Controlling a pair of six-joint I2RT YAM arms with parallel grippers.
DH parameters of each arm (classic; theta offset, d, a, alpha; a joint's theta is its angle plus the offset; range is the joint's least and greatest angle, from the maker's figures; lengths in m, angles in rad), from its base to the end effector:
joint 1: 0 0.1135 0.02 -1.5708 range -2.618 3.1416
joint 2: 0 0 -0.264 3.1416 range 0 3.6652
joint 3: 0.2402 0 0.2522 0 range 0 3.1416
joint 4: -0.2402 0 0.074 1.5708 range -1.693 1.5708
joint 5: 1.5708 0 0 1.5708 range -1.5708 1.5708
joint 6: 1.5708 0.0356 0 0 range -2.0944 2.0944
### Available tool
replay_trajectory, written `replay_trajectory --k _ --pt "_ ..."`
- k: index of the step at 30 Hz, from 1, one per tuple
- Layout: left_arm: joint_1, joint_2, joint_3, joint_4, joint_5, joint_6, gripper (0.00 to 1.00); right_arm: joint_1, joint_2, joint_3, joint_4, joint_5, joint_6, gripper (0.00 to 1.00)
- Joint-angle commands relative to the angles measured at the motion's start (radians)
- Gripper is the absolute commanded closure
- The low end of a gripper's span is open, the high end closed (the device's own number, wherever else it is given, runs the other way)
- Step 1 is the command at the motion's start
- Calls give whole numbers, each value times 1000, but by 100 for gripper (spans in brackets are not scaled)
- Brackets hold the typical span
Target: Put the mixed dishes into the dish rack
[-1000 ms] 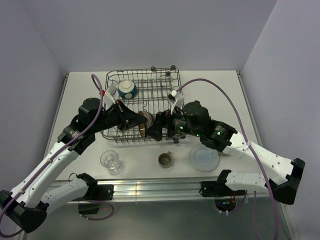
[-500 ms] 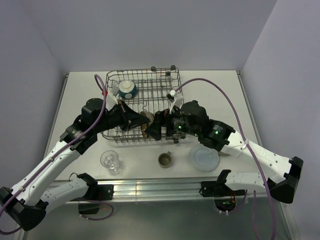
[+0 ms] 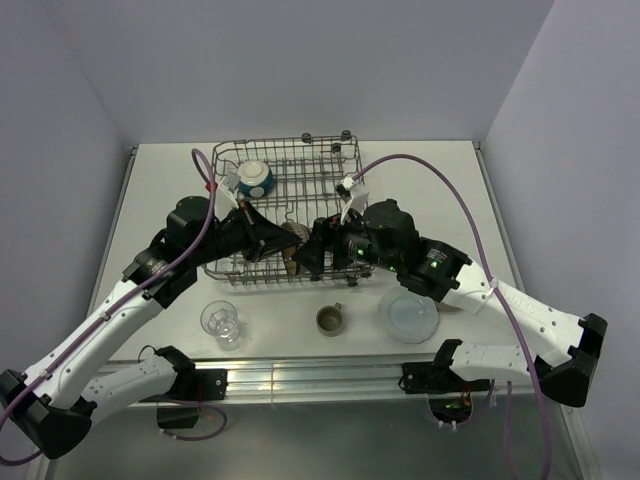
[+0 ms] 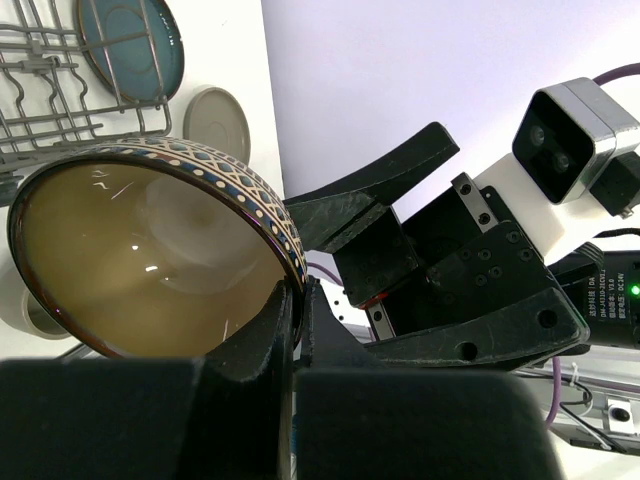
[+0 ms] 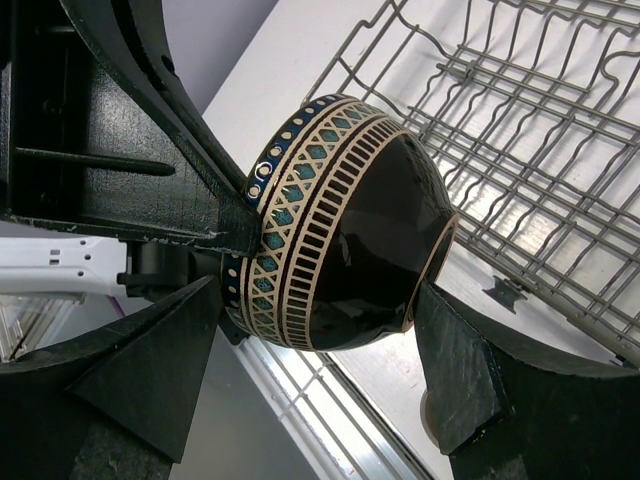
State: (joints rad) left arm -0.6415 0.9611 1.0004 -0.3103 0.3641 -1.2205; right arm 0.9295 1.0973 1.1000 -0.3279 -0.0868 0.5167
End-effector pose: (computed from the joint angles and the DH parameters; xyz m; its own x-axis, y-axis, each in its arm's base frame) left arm 0.1643 -0.1386 0.3708 -0.8570 -0.4554 -0.2411 0.0848 0.3369 -0.9377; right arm 0.1460 0.2007 0.3741 -0.5848 0.0393 -0.8102 -0.6424 0.5874 0.4922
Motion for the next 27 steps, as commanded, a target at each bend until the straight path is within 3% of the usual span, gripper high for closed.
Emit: replay_trajectory --k 1,6,11,12,16,21,23,24,27 --pt "-17 1 46 109 -10 -8 100 8 1 41 66 1 14 16" --pt "-29 13 56 103 -20 -2 100 14 18 61 46 18 19 21" --pt "-37 19 61 102 -25 3 100 19 22 55 53 27 25 34" --pt "-37 19 61 102 -25 4 100 19 24 54 53 27 25 40" --pt "-37 24 70 93 -31 16 100 19 16 44 52 51 26 100" --pt "-37 34 95 37 -71 36 100 19 -16 21 62 71 28 100" --pt "-37 36 107 24 -85 47 90 20 -25 20 59 76 26 100" --pt "-37 41 109 20 -89 49 70 20 -27 18 59 78 28 100" --pt "-37 51 122 5 -103 53 41 20 -37 11 66 82 28 100"
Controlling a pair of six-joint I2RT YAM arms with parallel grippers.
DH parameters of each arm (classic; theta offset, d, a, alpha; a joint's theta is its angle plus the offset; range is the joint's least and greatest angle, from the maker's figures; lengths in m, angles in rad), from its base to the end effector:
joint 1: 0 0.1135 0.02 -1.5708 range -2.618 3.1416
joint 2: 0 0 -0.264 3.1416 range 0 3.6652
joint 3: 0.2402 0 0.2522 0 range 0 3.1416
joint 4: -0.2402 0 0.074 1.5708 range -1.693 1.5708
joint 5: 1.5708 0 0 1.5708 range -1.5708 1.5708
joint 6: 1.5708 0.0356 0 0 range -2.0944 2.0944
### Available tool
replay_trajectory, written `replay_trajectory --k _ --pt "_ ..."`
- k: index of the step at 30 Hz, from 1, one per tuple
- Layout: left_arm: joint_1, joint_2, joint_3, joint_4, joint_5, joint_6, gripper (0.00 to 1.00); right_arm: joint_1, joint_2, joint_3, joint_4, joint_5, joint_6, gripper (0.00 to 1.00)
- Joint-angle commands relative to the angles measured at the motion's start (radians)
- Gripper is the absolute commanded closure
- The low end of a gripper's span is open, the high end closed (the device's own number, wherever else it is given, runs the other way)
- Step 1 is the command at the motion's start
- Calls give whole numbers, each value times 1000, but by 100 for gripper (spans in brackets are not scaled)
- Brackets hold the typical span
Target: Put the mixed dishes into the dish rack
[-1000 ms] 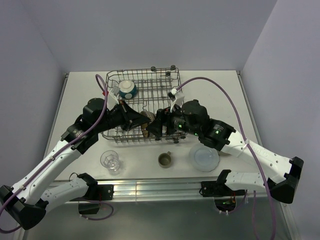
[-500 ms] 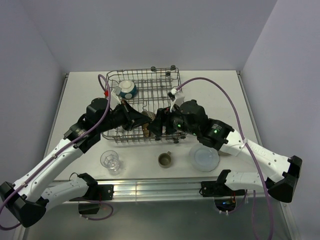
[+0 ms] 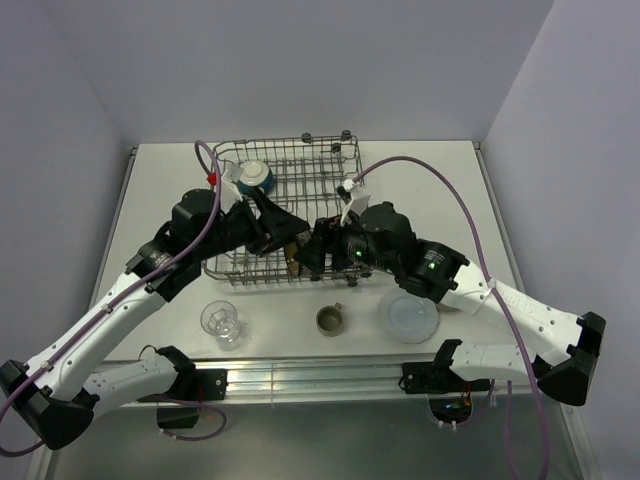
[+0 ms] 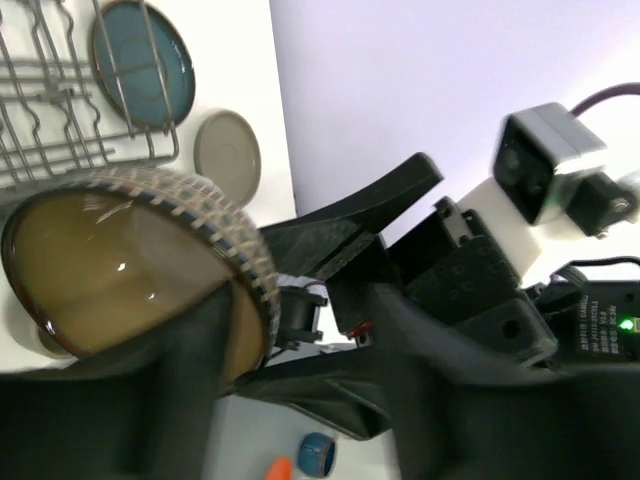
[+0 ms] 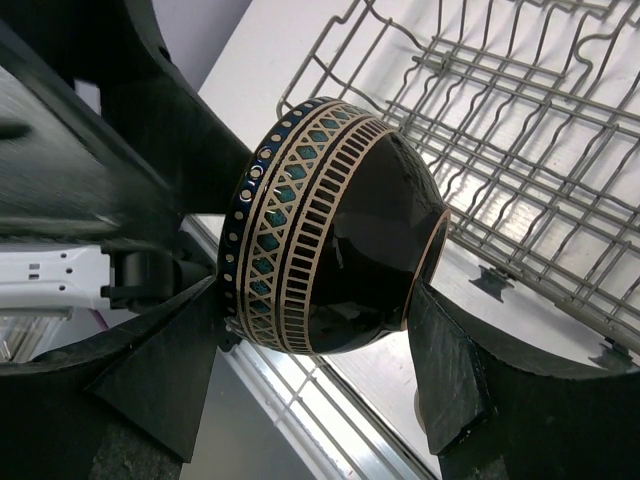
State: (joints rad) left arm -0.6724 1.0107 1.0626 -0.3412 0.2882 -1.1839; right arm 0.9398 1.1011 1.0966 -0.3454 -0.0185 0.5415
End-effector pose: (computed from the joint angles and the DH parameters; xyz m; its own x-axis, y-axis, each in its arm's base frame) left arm 0.1696 -0.1480 0.3789 -0.8346 -0.4704 -0.2866 0.0991 0.3835 -0.9182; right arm 0.1462 0.2012 0.3702 -0.5947 0.0596 -0.8017 -0.5963 0.6361 0.4896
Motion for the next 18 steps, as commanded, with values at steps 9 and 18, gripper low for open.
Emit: replay_trajectory --k 9,18 --pt "0 19 120 -74 -139 46 9 8 -33 28 59 48 0 100" --pt "36 25 252 -522 -584 6 7 -18 86 134 -3 172 -93 100"
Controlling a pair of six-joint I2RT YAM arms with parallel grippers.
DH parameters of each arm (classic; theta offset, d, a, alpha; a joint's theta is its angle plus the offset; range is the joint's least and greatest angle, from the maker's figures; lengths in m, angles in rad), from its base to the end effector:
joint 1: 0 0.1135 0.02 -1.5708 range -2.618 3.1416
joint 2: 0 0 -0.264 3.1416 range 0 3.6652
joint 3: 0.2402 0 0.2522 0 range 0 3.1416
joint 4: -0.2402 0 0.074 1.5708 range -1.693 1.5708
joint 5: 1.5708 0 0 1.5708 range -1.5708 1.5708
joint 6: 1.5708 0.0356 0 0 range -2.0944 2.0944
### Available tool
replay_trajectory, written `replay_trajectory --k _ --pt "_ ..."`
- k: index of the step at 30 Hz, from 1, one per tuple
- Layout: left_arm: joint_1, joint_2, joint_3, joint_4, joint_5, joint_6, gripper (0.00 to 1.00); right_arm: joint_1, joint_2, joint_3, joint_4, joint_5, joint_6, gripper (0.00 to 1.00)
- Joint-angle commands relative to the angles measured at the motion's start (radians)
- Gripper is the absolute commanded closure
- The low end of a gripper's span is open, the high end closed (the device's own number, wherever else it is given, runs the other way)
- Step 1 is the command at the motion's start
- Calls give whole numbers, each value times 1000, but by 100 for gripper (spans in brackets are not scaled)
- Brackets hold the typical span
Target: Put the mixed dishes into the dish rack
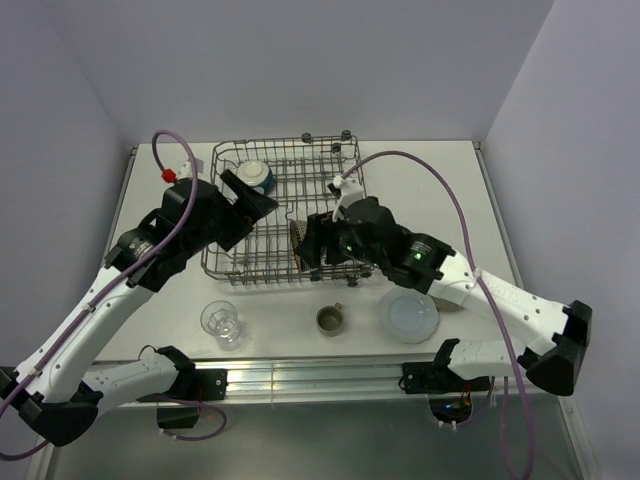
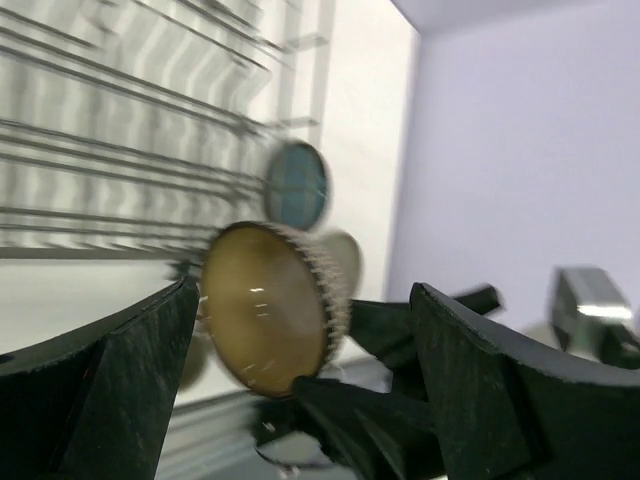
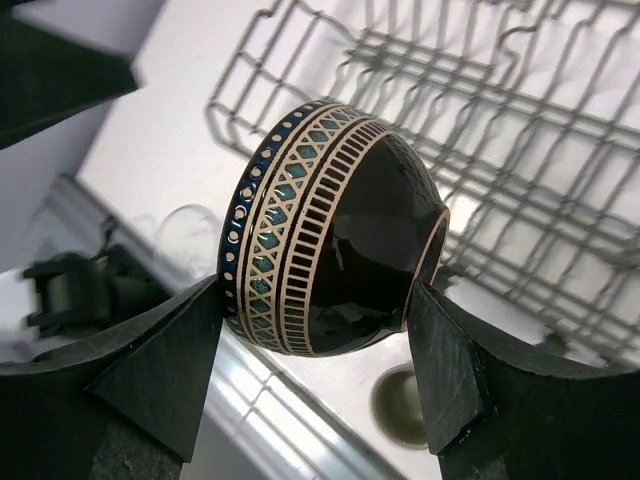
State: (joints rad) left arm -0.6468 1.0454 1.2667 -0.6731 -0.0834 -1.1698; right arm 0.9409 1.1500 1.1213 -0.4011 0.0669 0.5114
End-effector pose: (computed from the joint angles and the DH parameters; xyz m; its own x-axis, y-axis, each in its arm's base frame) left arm 0.1709 -0.1253 0.4064 -0.6338 -0.6710 -0.3847 -0.1097 0.5703 -0.8141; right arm 0.1541 0.2073 0.3618 -0.5911 0.0180 -0.8064 -0.5518 0.7202 0.4206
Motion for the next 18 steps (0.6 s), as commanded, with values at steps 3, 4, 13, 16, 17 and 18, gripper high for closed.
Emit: replay_trajectory --k 3,4,13,16,17,18 --pt "10 -41 33 -212 -268 10 8 -45 134 201 27 163 -134 100" --pt "9 -50 22 -210 -271 19 9 -54 192 256 22 178 -152 100" --pt "9 -143 -108 -140 -256 114 13 -180 627 723 -123 372 -370 100" --pt "9 -148 -150 -109 -230 139 14 -220 756 851 -162 431 -430 100" --pt "9 -148 -158 -91 -213 144 14 -234 784 873 -160 460 -447 100" --pt "7 -151 -165 -83 -207 147 14 -241 812 894 -162 471 -464 100"
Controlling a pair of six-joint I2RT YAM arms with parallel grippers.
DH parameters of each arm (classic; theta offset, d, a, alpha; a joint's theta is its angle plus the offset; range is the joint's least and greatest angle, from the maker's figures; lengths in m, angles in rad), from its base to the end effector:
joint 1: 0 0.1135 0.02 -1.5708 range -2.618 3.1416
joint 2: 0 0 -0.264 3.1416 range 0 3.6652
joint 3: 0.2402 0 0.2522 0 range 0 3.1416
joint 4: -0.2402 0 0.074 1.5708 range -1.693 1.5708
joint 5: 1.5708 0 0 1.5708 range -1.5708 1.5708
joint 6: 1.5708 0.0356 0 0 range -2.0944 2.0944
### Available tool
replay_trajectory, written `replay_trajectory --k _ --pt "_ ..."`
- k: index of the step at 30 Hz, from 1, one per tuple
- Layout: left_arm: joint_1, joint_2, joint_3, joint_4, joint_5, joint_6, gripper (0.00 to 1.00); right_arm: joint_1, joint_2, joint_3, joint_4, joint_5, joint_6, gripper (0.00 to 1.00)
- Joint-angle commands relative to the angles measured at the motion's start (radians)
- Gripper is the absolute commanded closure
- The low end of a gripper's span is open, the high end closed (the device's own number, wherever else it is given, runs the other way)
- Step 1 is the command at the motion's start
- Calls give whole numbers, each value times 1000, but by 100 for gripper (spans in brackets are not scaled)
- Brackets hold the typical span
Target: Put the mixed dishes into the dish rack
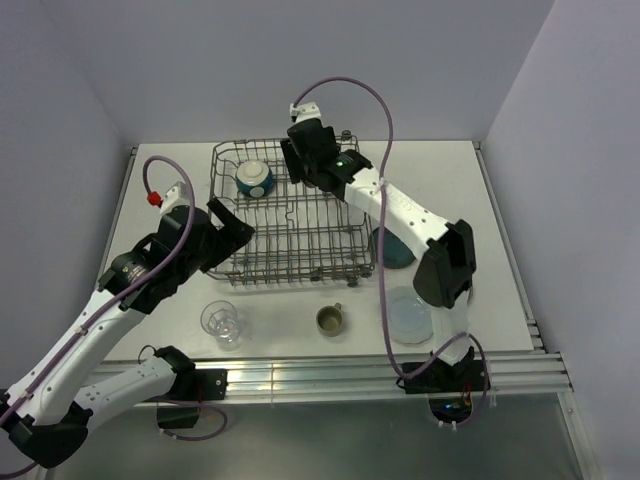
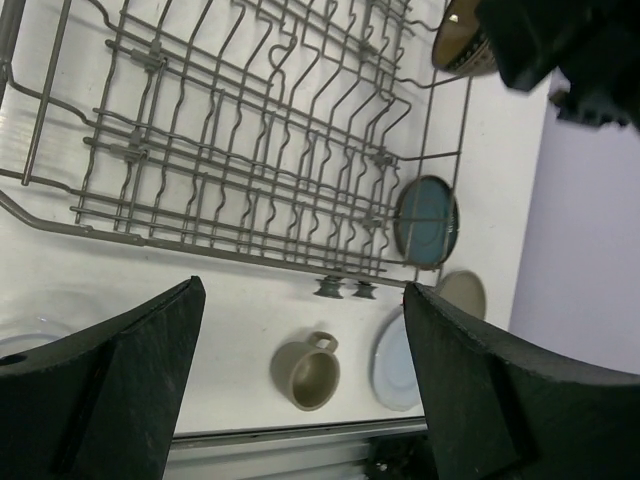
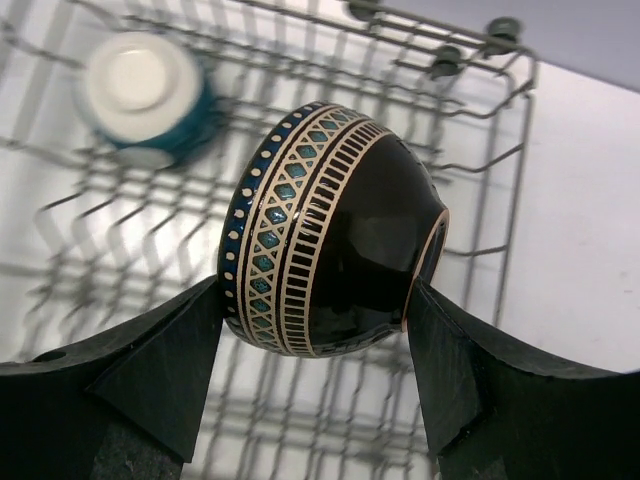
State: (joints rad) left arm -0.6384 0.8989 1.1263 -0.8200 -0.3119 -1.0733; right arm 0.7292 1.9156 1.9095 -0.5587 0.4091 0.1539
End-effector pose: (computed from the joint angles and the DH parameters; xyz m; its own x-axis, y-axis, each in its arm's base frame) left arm 0.1433 -0.0927 0.3735 -0.5328 -0.6461 -0.5465 -0.2210 0.7296 -0.6471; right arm 0.3410 0.2857 0.3634 -0.4497 -0.2132 -0.8674 -0.2953 0.9520 -0.0809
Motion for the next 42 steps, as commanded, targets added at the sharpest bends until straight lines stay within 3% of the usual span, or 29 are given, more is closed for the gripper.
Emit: replay_trajectory --k 1,13,23,32,38,41,42 --pt "-1 -3 -43 74 28 52 14 -37 96 144 -4 138 -112 100" --pt "-1 -15 -112 163 114 102 15 -60 408 347 77 313 -312 100" --pt "-3 27 -141 190 215 153 19 -79 545 434 164 401 -438 100" --pt "-107 61 -235 217 174 75 21 -88 649 517 189 409 -490 98" --pt "-239 120 -240 216 103 9 23 -91 657 510 163 381 -461 80" --pt "-279 132 -247 216 86 -19 22 -91 628 471 151 350 -424 53" --pt "-290 130 -250 216 85 -28 23 -93 616 465 145 344 -401 31"
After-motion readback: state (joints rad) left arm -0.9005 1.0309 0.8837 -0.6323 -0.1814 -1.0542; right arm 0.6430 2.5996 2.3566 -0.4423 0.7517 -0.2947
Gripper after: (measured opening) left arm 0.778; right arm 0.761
